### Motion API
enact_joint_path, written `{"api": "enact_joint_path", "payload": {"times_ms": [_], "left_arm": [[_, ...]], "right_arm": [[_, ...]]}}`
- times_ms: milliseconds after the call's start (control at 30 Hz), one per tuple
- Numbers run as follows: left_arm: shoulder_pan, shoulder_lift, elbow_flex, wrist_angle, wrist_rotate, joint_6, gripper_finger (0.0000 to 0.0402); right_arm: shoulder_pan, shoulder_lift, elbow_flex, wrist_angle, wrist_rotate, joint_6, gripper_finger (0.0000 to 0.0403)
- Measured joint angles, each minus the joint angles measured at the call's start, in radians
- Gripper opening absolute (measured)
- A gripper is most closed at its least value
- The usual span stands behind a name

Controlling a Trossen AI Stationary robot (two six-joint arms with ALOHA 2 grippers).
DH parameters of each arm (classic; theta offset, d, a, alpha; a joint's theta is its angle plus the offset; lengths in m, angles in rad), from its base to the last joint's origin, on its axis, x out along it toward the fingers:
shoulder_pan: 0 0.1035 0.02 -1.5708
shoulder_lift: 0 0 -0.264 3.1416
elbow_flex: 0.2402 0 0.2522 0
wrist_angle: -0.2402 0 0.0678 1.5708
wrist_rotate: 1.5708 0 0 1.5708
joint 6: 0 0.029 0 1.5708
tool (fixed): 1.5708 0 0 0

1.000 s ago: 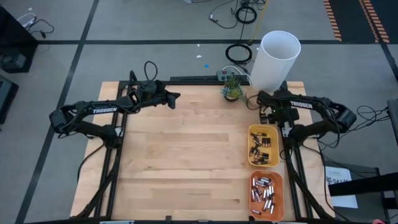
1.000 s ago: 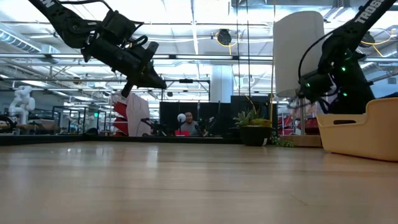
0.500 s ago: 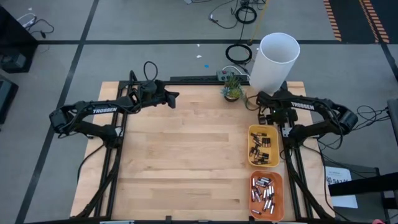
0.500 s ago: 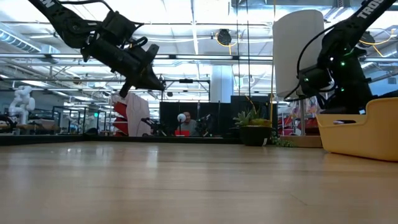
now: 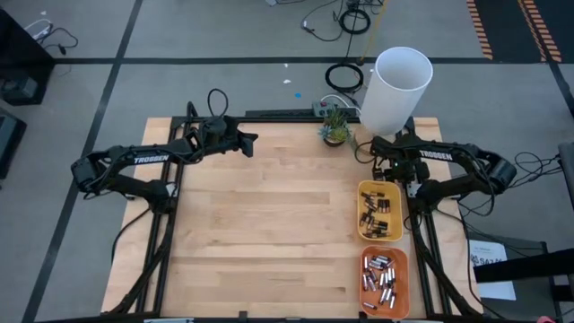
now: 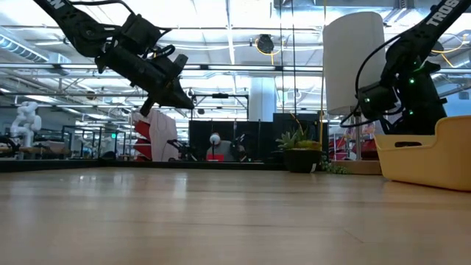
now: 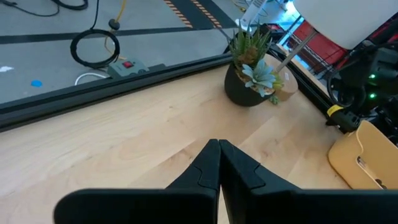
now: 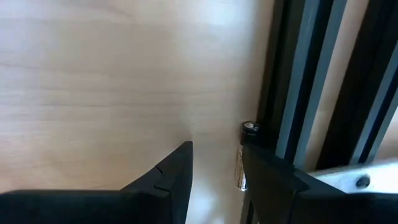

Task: Sort batteries
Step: Put the black battery into the orange bin

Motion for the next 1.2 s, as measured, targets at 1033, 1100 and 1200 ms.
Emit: {"api": "enact_joint_path", "payload": {"times_ms": [1033, 1100, 1200], "left_arm": [[0.0, 0.0, 0.0, -0.004, -0.013, 0.0, 0.0011], [0.0, 0.0, 0.0, -0.005, -0.008, 0.0, 0.0011], [0.0, 0.0, 0.0, -0.008, -0.007, 0.0, 0.0011]], "right_arm": [[0.023, 0.043, 0.021, -0.032, 0.06, 0.021, 0.0132], [0.023, 0.052, 0.021, -0.03, 0.06, 0.016, 0.0132], [0.022, 0.07, 0.022, -0.029, 0.062, 0.015, 0.0132]]}}
